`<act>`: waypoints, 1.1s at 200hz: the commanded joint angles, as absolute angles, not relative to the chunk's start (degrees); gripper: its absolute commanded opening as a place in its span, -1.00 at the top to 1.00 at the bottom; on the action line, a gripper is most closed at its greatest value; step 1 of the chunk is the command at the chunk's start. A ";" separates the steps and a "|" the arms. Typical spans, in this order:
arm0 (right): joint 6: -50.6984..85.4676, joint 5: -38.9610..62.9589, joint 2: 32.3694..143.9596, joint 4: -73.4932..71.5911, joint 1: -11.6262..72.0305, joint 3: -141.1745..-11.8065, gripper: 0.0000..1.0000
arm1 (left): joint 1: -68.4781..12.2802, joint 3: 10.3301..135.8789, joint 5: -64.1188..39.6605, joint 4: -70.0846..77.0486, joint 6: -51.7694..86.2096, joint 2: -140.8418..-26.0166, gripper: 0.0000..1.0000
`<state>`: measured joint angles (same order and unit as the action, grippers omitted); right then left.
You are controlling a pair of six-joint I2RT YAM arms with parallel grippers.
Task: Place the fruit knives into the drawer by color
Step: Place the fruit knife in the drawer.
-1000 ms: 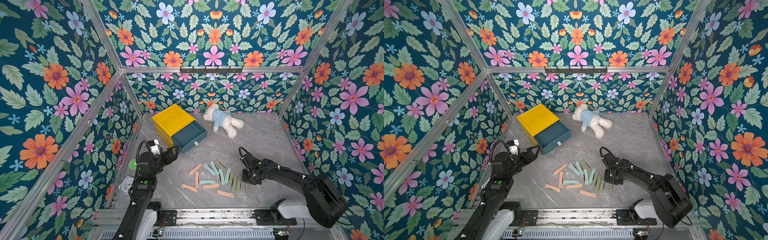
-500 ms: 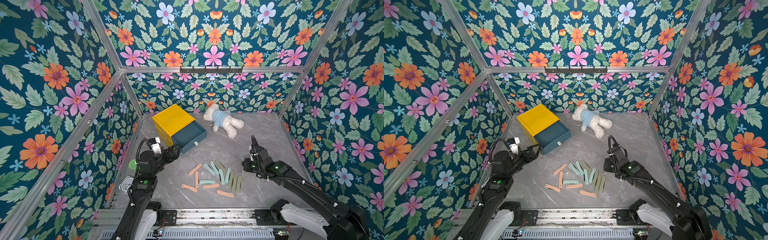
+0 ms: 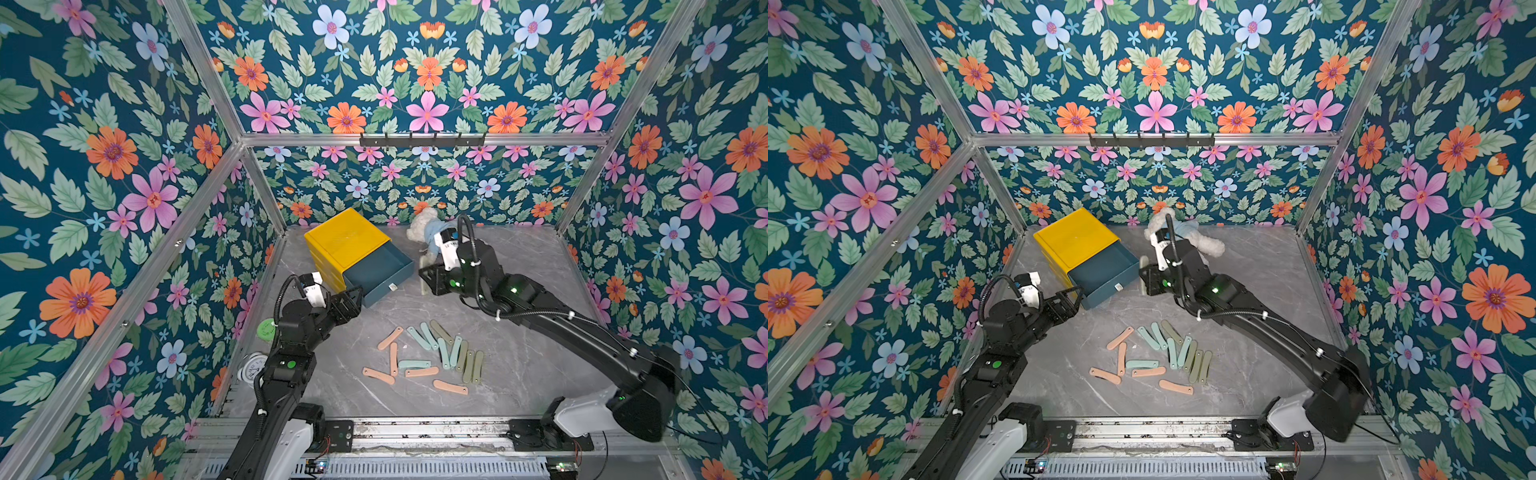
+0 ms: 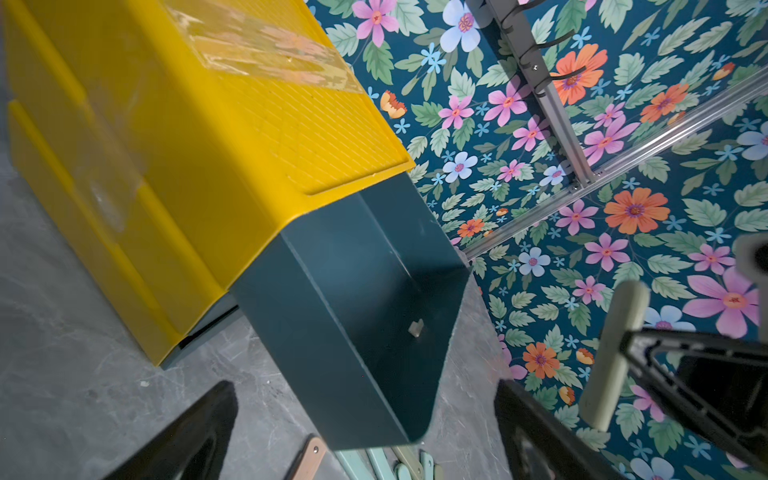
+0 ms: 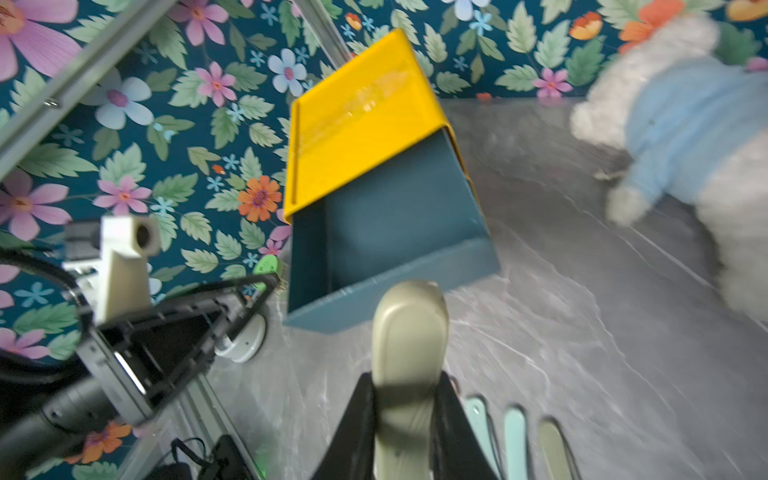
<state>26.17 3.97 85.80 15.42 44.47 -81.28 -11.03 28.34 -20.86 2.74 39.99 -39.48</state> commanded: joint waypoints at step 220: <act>34.96 4.38 88.11 13.60 39.43 -85.80 -0.17 | -20.95 39.33 -19.27 -5.01 31.92 -40.78 -0.92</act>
<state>29.69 6.98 94.72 14.33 41.45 -93.08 -17.02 37.82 -21.17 -4.43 34.00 -39.57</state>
